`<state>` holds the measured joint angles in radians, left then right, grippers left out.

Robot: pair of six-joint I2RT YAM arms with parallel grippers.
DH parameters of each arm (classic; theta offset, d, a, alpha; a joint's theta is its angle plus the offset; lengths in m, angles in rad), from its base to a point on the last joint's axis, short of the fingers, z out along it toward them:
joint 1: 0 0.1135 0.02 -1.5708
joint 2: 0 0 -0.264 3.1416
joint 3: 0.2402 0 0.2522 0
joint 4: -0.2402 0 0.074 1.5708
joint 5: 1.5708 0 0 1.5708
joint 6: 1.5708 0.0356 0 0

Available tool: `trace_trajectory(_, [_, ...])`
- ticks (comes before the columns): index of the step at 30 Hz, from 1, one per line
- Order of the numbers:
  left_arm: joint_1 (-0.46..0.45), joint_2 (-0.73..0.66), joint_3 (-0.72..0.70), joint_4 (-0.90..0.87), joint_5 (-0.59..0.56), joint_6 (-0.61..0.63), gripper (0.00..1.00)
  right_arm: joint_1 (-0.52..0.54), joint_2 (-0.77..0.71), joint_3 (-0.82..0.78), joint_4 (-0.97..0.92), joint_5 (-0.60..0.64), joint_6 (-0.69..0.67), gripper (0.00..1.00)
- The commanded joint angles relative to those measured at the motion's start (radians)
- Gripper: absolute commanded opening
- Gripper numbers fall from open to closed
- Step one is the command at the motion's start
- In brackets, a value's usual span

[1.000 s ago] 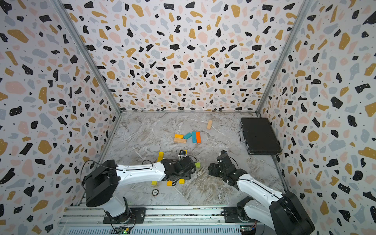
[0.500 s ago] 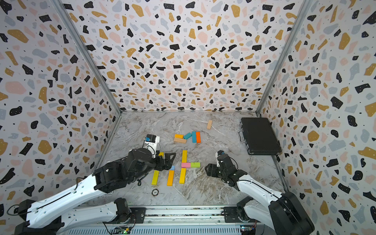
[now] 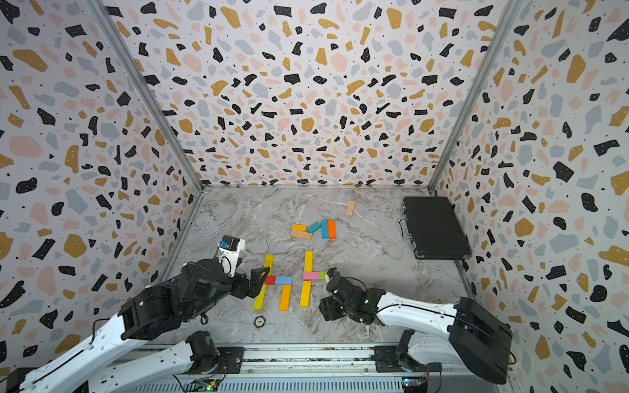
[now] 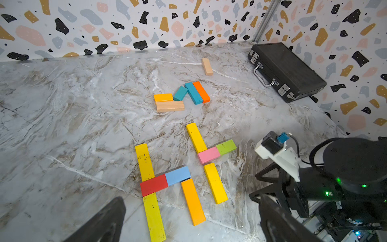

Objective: Assemble the letter h with building blocks
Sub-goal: Assemble the building block at the center of the board.

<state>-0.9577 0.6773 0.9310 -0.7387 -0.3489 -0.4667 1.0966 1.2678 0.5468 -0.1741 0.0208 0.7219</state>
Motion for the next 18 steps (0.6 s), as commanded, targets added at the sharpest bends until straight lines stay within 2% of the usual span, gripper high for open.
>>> trace_trajectory(1, [0.007,-0.035,-0.022,-0.002,0.007,0.041,0.99,0.073,0.055,0.076,-0.046,0.149,0.013,0.73])
trace_trajectory(4, [0.008,-0.055,-0.028,0.003,0.025,0.041,0.99,0.107,0.101,0.128,-0.067,0.193,0.052,0.74])
trace_trajectory(10, [0.010,-0.078,-0.047,0.031,0.052,0.043,0.99,0.179,0.175,0.273,-0.178,0.371,0.114,0.78])
trace_trajectory(18, [0.010,-0.091,-0.056,0.032,0.068,0.038,0.99,0.200,0.339,0.418,-0.263,0.428,0.114,0.80])
